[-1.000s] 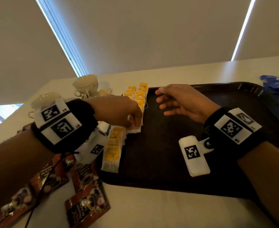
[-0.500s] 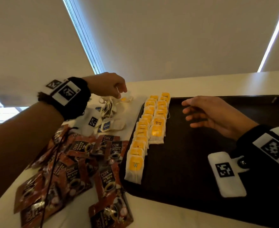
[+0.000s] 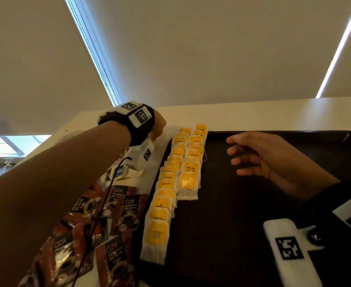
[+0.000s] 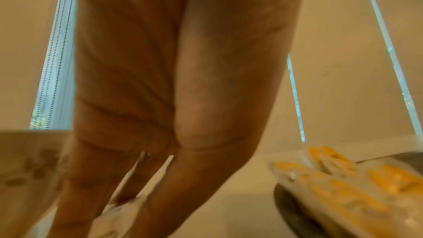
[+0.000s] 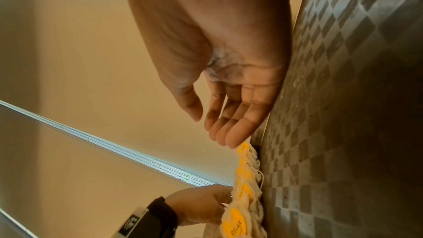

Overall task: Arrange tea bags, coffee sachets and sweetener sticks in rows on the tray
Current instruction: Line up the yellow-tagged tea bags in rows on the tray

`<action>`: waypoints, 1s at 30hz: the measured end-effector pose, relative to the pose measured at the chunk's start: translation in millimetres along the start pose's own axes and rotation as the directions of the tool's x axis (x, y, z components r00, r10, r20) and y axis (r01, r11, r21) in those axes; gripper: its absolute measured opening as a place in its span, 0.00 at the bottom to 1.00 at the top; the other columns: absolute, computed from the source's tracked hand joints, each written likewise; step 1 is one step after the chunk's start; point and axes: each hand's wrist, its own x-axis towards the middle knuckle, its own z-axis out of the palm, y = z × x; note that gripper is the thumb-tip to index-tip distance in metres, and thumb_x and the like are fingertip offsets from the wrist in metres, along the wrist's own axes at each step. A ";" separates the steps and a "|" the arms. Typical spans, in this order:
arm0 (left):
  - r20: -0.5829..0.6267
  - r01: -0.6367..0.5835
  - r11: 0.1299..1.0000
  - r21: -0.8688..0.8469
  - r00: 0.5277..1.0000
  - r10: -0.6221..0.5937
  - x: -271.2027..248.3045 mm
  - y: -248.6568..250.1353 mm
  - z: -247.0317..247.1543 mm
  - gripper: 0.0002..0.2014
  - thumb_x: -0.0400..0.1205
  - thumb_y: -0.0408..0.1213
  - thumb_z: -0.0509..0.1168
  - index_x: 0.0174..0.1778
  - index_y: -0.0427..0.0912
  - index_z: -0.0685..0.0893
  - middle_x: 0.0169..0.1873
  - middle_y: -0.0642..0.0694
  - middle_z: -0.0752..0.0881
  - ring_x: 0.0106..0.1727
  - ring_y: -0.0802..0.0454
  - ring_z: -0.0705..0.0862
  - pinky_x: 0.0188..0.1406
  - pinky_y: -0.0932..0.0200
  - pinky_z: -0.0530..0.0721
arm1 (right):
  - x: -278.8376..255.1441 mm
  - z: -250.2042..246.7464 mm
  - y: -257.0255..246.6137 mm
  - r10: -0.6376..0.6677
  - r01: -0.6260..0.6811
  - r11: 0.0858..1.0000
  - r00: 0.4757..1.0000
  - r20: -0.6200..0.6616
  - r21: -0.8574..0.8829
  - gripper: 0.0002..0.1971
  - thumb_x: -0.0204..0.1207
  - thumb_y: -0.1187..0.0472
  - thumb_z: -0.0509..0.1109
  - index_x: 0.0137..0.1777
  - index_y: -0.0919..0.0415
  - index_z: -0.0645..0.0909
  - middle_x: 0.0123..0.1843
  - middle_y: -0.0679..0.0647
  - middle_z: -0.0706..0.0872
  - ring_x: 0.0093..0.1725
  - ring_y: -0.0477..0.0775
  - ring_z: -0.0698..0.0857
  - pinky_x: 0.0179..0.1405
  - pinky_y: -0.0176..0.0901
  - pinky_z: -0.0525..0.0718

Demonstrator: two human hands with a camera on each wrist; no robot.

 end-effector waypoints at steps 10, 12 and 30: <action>0.035 0.042 0.999 0.011 0.998 -0.042 -7.3 -7.3 -0.3 0.13 0.84 0.40 0.64 0.37 0.36 0.80 0.39 0.40 0.82 0.32 0.48 0.79 0.29 0.61 0.76 | -1.2 -0.6 -1.1 -0.013 0.013 1.000 1.000 0.004 0.014 0.09 0.80 0.55 0.64 0.51 0.55 0.85 0.40 0.52 0.88 0.38 0.48 0.86 0.32 0.42 0.85; 0.021 0.046 0.999 0.013 0.999 -0.046 -4.6 -8.2 4.6 0.15 0.82 0.40 0.66 0.32 0.37 0.79 0.33 0.43 0.80 0.29 0.50 0.77 0.30 0.61 0.75 | -3.1 -1.7 -0.9 -0.013 0.013 1.000 1.000 0.010 0.019 0.10 0.80 0.55 0.63 0.52 0.56 0.85 0.41 0.52 0.87 0.38 0.48 0.86 0.31 0.40 0.86; 0.049 0.047 0.893 -0.447 0.998 -0.028 -24.7 -13.2 6.2 0.27 0.74 0.41 0.75 0.60 0.25 0.78 0.51 0.37 0.84 0.43 0.50 0.86 0.38 0.62 0.88 | -6.5 1.1 -4.1 -0.008 0.008 1.000 1.000 0.017 0.023 0.10 0.81 0.55 0.63 0.55 0.56 0.84 0.45 0.53 0.87 0.41 0.49 0.85 0.35 0.41 0.85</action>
